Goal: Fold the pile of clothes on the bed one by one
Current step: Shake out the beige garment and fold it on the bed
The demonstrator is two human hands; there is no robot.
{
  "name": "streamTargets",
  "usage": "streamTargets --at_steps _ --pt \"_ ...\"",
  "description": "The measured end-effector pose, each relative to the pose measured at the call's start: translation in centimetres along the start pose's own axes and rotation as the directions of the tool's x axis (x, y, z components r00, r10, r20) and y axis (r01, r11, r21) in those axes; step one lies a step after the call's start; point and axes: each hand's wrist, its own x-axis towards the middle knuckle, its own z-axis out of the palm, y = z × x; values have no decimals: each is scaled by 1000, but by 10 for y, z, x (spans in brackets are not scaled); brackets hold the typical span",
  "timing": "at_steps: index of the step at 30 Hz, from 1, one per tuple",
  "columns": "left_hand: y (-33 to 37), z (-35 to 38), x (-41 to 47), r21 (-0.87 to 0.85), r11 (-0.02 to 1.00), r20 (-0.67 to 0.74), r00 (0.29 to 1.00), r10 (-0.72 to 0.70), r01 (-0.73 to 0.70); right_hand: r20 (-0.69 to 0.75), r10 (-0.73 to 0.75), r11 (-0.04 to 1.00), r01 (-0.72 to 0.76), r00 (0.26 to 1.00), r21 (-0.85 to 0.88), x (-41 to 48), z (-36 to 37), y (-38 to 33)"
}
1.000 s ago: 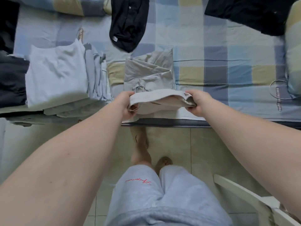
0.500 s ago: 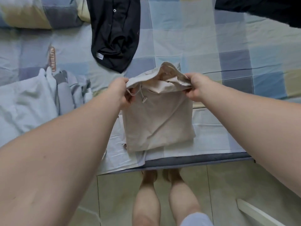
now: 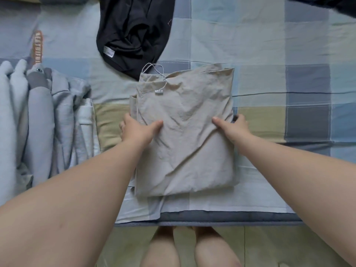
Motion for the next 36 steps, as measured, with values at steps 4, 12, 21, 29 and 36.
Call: streamTargets --at_steps 4,12,21,29,36 --pt "-12 5 1 3 999 96 994 -46 46 179 -50 998 42 983 46 -6 4 5" --pt "1 -28 -30 -131 964 96 965 243 -230 179 -149 981 123 973 151 -50 -19 -26" --pt "51 -150 -141 -230 895 -88 924 373 -383 242 -281 957 250 929 148 -177 -85 -109" --pt "34 -283 -226 -194 899 -277 901 334 -392 373 -390 920 376 842 112 -304 -67 -169" --pt "-24 -383 -211 -128 919 -434 854 286 -373 480 -456 871 486 749 69 -374 19 -214"
